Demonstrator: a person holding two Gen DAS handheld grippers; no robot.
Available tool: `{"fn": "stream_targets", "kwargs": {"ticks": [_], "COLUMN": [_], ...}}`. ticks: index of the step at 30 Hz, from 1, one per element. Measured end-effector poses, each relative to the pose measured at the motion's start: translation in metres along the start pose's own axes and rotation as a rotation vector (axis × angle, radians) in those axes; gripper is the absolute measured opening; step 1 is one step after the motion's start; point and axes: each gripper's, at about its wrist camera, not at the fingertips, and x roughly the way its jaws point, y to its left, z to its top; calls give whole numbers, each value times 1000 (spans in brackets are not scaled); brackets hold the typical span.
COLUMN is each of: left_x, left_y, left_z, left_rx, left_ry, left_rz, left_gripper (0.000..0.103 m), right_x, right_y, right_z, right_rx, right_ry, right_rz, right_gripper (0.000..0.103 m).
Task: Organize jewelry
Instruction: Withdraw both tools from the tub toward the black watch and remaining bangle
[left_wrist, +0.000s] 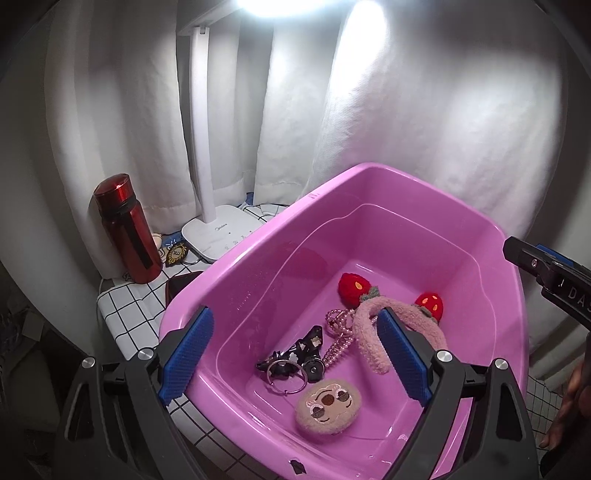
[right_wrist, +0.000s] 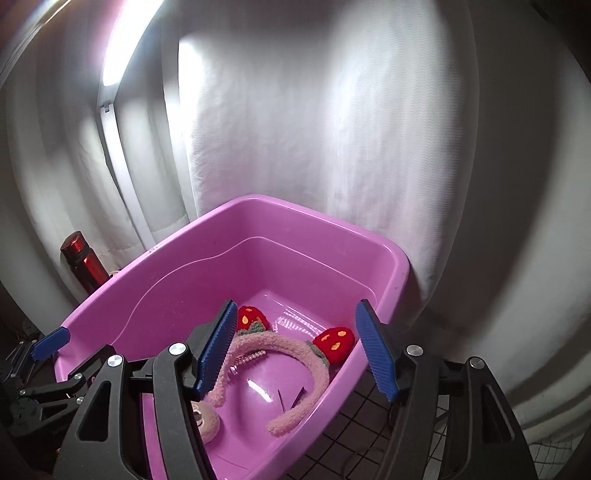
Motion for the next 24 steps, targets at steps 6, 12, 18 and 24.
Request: {"fn": "stream_targets", "kwargs": {"ticks": [6, 12, 18, 24], "left_x": [-8, -20, -39, -61], "left_y": [-4, -12, -27, -57], "left_z": [-1, -3, -14, -35], "left_rx": [1, 4, 11, 29], "left_ry": [-8, -19, -25, -23], "left_rz": [9, 9, -28, -107], "left_gripper": [88, 88, 89, 90], "right_x": [-15, -31, -59, -86], "right_y": [-2, -15, -47, -96], "right_z": [-8, -21, -47, -89], "right_rx": [8, 36, 93, 153], "right_ry": [-15, -28, -47, -16], "right_rz": [21, 37, 28, -31], "right_gripper": [63, 64, 64, 65]}}
